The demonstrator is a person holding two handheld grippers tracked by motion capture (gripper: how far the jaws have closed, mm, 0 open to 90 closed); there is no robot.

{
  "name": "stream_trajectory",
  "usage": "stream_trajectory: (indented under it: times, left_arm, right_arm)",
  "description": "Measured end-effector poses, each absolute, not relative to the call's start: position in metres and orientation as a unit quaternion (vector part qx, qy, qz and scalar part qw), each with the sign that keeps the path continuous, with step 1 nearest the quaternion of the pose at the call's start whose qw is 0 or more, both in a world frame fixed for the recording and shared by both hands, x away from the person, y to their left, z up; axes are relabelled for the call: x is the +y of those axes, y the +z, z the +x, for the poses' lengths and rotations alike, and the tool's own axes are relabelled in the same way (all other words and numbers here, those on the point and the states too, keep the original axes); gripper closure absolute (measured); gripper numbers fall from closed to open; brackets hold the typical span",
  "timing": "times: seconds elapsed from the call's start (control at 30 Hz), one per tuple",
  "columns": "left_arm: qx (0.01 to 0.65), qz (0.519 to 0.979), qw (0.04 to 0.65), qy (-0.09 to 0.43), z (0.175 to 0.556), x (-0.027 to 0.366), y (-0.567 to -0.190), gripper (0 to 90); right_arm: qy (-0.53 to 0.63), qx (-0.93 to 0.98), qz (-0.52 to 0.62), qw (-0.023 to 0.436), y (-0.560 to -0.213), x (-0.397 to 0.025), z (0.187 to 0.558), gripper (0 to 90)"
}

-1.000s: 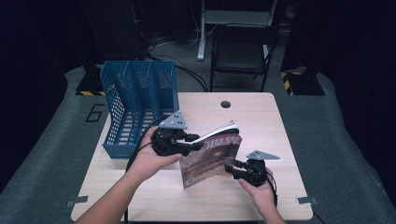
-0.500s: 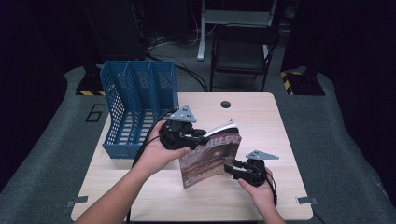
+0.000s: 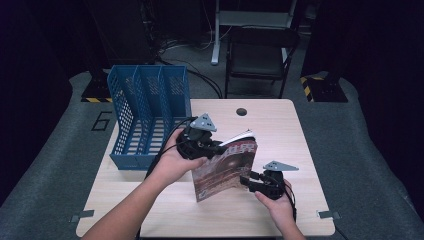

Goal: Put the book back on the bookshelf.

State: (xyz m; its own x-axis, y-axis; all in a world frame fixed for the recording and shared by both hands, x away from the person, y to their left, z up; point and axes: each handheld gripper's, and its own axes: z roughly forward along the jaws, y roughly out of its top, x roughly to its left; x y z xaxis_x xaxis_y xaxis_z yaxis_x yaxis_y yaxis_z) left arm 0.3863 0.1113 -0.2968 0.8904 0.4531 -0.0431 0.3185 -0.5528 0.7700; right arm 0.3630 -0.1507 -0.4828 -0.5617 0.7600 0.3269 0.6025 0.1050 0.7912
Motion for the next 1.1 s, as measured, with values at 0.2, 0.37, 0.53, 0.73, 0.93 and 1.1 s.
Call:
stream_trajectory:
  times: [0.2,0.37,0.53,0.73,0.93,1.1]
  left_arm:
    - [0.225,0.879,0.414,0.076,0.3876,0.1126,-0.2990,82.6]
    - [0.233,0.877,0.414,0.071,0.3875,0.1125,-0.2996,82.9]
    - [0.236,0.882,0.402,0.068,0.3881,0.1120,-0.2984,83.1]
    - [0.242,0.885,0.392,0.069,0.3887,0.1101,-0.2971,83.0]
    - [0.246,0.887,0.383,0.069,0.3896,0.1086,-0.2963,83.0]
    - [0.257,0.887,0.379,0.069,0.3920,0.1084,-0.2959,82.9]
  right_arm:
    - [0.485,0.739,0.460,0.082,-0.4828,-0.1506,0.3633,50.5]
    - [0.485,0.740,0.459,0.083,-0.4831,-0.1505,0.3636,50.5]
    - [0.484,0.740,0.459,0.082,-0.4832,-0.1506,0.3637,50.4]
    - [0.484,0.740,0.459,0.081,-0.4832,-0.1508,0.3638,50.3]
    - [0.484,0.740,0.459,0.081,-0.4832,-0.1507,0.3639,50.2]
    - [0.482,0.741,0.461,0.078,-0.4831,-0.1502,0.3634,50.1]
